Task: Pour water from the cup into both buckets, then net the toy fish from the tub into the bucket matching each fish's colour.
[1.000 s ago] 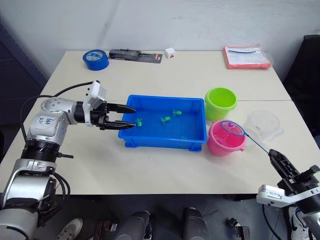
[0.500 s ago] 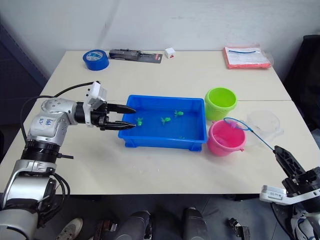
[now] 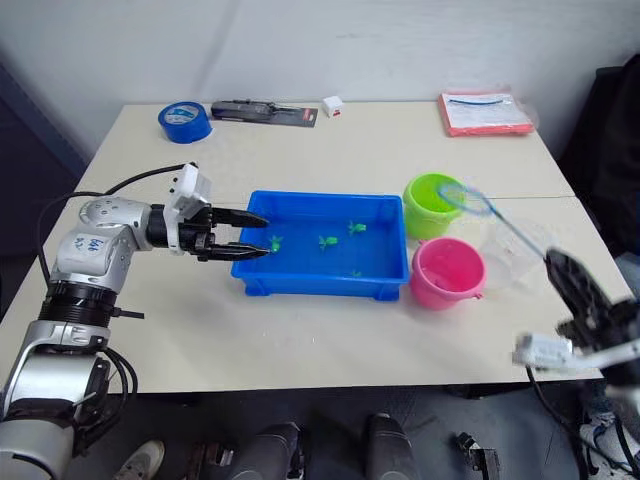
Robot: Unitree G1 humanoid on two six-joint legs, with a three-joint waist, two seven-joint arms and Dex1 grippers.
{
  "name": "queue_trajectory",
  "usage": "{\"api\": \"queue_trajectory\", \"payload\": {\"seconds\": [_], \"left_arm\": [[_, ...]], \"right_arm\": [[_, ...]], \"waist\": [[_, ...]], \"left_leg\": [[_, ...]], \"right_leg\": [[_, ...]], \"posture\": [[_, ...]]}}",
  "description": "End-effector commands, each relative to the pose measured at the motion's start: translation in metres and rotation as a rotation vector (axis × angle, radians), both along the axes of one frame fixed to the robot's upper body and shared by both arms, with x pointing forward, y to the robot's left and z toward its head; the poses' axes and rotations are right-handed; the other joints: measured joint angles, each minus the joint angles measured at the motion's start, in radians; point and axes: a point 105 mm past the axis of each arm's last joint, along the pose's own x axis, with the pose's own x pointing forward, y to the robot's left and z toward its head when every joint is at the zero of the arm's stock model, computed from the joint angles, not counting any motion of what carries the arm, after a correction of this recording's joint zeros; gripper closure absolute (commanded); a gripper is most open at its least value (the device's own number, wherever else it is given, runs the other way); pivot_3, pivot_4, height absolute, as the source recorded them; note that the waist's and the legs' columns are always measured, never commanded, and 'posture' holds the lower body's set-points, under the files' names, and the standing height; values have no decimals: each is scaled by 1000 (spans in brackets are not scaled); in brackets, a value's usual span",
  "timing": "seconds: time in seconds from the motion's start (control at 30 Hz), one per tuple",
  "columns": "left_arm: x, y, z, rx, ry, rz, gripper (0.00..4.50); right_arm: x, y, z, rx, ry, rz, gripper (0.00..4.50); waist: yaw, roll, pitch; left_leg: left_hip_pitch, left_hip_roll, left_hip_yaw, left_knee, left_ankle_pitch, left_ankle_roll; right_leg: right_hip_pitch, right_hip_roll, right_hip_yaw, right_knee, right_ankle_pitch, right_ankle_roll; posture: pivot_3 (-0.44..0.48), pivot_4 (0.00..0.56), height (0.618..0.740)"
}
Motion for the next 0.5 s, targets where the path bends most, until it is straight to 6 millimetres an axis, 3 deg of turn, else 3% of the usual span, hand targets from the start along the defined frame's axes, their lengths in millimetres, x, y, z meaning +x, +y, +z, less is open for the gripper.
{"api": "queue_trajectory", "payload": {"seconds": [0.03,0.17,0.37,0.5], "left_arm": [[1,8,11,-13,-42,32,1237],[0,12,12,-14,-47,53,1237],[-3,23,14,-9,-53,103,1237],[-5,27,14,-7,-52,123,1237]], "right_arm": [[27,18,25,200,96,95,3702],[50,43,38,395,280,233,3702],[64,75,33,734,766,350,3702],[70,77,27,884,1052,247,3702]], "waist": [[-6,0,0],[-3,0,0],[3,0,0],[4,0,0]], "left_leg": [[0,1,0,0,0,0],[-1,3,-2,-1,0,-1],[-3,1,-5,2,0,0],[-3,1,-5,2,0,0]], "right_leg": [[0,0,0,0,0,0],[-1,0,-3,1,0,0],[0,-3,-5,1,0,0],[0,-5,-6,0,0,0]], "posture": [[0,150,737],[0,150,737],[0,150,737],[0,150,737]]}}
